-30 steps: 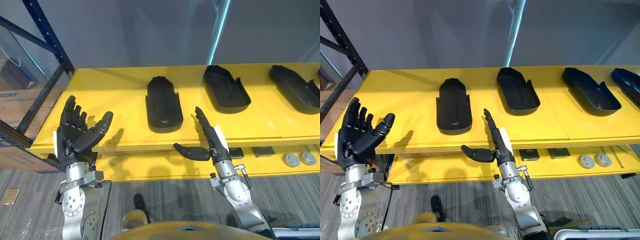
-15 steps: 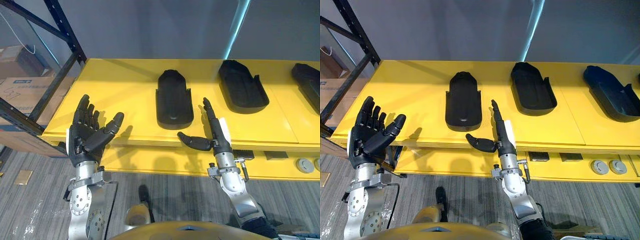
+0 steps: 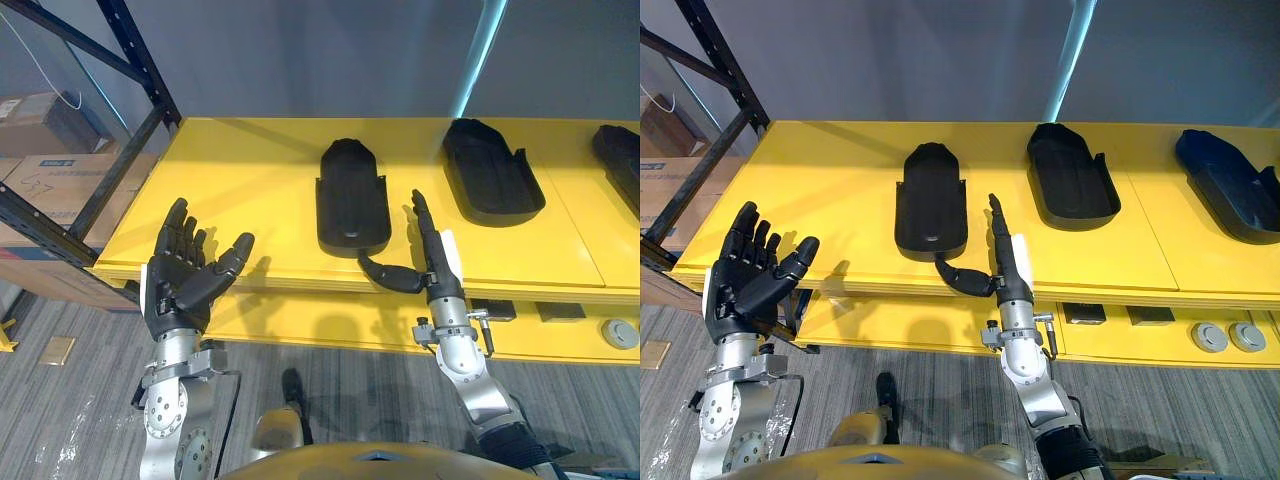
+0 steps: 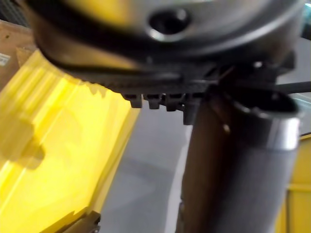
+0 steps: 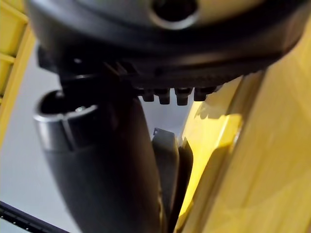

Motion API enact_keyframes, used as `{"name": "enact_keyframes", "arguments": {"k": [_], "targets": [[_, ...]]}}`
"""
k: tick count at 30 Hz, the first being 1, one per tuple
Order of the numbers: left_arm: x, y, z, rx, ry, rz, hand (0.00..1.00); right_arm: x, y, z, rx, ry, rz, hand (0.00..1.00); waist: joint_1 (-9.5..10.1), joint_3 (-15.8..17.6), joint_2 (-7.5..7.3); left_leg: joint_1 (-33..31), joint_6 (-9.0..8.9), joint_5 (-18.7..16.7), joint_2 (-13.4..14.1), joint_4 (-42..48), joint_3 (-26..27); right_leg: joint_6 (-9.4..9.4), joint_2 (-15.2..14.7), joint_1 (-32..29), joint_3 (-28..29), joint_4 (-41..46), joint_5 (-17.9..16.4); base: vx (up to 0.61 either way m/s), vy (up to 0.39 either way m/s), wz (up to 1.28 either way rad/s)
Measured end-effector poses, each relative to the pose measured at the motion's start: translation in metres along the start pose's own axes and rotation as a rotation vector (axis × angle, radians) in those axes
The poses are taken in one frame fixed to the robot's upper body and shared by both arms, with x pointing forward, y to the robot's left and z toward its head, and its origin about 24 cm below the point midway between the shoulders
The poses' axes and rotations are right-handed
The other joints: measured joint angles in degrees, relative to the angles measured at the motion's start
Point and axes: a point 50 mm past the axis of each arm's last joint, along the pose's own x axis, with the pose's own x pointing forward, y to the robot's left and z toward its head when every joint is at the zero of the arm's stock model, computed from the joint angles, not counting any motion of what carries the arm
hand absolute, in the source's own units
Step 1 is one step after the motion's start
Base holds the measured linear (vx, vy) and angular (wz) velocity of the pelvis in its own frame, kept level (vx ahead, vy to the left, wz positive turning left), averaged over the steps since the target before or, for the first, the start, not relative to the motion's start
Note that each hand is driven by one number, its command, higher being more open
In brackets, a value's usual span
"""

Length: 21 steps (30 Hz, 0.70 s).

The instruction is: Walk over and take three plastic housings, then place them on the shelf

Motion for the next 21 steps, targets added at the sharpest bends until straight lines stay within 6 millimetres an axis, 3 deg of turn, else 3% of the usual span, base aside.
{"name": "enact_keyframes", "arguments": {"k": [21], "targets": [[-0.004, -0.015, -0.013, -0.037, 0.059, -0.054, 1.0, 0.023, -0.001, -0.003, -0.02, 0.033, -0.116, 1.0, 0.78, 0.6, 1.5, 0.4, 0.05, 0.2, -0.1, 0.0, -1.4, -0.05, -0.2, 0.7, -1.3, 1.2, -0.7, -0.05, -0.005, 0.03]]}}
